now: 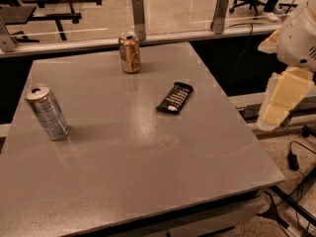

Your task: Move orange can near rxbar chocolate

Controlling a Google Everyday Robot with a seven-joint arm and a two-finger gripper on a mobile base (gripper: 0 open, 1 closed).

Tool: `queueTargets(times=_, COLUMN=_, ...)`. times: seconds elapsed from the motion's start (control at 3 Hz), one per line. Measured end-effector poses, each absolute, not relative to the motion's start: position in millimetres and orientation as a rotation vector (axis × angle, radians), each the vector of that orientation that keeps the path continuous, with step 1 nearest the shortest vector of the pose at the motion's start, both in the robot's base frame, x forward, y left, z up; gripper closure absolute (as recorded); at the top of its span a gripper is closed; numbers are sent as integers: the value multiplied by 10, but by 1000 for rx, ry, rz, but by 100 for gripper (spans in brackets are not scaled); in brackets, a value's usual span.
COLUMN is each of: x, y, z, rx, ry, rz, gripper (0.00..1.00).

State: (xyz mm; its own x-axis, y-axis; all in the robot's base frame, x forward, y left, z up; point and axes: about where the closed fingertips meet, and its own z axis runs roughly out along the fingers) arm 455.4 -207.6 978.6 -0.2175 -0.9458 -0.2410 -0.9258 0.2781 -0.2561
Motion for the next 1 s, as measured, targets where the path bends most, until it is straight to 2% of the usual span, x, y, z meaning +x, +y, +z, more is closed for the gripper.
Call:
queueTargets(times=0.67, x=5103, y=-1741, z=9738, rx=-1616, ry=2148, rz=16, gripper=0)
queueTargets(times=1.0, x=5625, y=-1245, z=9714, rx=-1572, ry=2108, rz=38, gripper=0)
